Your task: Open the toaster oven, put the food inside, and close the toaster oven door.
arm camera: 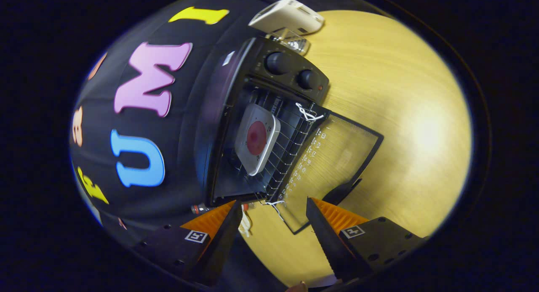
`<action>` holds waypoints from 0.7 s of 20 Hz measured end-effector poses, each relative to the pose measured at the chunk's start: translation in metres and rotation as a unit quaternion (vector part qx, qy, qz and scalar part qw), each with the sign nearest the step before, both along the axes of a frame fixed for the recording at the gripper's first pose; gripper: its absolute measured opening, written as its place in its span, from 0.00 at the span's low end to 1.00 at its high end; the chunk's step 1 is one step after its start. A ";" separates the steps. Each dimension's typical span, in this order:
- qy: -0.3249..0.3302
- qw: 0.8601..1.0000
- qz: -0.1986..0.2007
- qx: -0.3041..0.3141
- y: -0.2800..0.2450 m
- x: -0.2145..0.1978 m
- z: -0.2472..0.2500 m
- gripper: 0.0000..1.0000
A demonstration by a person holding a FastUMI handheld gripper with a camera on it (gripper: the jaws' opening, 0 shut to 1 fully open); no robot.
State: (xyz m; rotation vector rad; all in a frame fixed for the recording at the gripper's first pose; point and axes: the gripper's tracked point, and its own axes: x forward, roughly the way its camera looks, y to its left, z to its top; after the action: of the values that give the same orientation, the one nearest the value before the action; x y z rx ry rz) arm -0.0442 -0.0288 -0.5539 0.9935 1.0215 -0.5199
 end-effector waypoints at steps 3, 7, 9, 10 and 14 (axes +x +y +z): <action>0.016 0.985 0.133 -0.106 -0.008 -0.031 -0.011 0.98; 0.030 0.945 0.264 -0.192 -0.002 -0.063 -0.026 0.99; 0.041 0.915 0.327 -0.232 0.000 -0.074 -0.034 0.99; 0.046 0.898 0.356 -0.256 0.000 -0.080 -0.040 0.99; 0.046 0.854 0.433 -0.286 0.016 -0.092 -0.065 0.99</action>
State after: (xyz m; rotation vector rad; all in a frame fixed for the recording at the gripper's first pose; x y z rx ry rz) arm -0.1359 -0.0126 -0.6193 -0.0725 1.1807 -0.0854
